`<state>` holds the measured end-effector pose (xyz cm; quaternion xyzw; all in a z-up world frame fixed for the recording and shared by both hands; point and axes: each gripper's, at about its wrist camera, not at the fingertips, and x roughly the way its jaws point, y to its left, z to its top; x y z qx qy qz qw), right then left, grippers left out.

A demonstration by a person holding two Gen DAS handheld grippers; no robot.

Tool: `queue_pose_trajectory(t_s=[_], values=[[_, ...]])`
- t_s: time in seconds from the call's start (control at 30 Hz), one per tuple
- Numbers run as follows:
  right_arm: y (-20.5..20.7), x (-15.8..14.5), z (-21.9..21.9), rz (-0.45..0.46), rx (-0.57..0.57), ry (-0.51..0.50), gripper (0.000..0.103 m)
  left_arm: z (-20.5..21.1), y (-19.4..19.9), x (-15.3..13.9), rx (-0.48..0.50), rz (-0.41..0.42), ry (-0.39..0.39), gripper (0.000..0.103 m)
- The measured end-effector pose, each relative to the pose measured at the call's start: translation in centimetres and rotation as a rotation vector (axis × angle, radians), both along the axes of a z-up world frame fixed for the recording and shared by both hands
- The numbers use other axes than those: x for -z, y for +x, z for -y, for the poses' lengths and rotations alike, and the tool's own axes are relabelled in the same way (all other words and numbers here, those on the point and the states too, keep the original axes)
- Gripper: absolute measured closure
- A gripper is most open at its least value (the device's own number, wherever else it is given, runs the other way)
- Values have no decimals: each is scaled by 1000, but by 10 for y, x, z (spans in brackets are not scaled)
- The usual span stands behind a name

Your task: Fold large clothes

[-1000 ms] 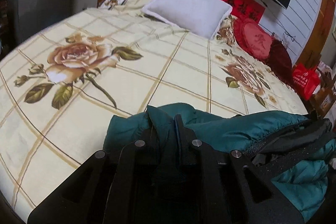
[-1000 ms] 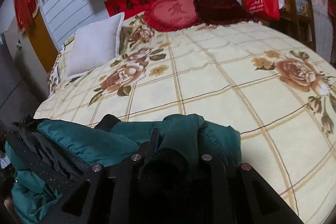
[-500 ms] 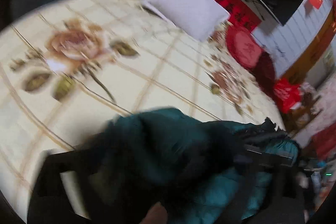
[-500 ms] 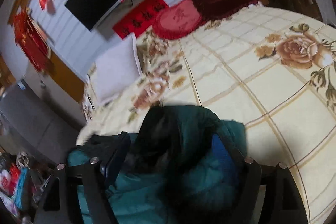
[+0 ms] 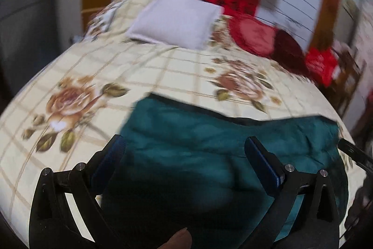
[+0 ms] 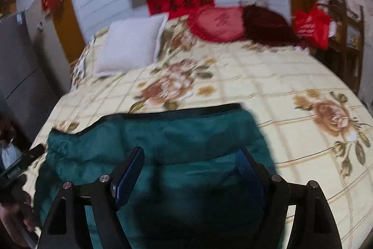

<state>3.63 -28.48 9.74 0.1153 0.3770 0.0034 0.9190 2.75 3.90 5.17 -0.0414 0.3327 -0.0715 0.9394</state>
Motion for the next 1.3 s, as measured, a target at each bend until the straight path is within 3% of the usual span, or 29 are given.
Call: queue_pose_trajectory(t_s=[0.1,0.2,0.27,0.33,0.5,0.73,0.87,1.0,1.1,1.2,1.23,1.3], values=[[13,6,-27,-41,-84,-101,24,25,2,4,35,49,121,0],[38,36,-27,-133,-64,-133,24,25,35,29,-47,-59,201,0],[52,58,-16,-197,-45,-72,23,16,56,46,-85,-136,189,0],[62,67,-9,-192,-54,-44,20,9,70,62,-92,-203,164,0],[79,83,-4,-209,-70,-16,16,-3,92,84,-117,-276,116,0],[84,85,-14,-222,-92,-45,12,-5,88,81,-103,-273,86,0],[71,65,-13,-167,-91,-38,13,-12,60,41,-99,-138,41,0],[32,18,-16,-37,-74,-71,12,2,25,8,-2,-51,20,0],[2,3,-18,-18,-66,-134,12,21,8,22,65,-109,52,0],[-13,31,-12,-107,-97,-102,6,35,15,53,73,-222,125,0],[-10,48,-9,-176,-117,-78,6,37,15,54,84,-212,145,0],[-15,52,-3,-167,-118,-64,6,33,11,45,99,-204,139,0]])
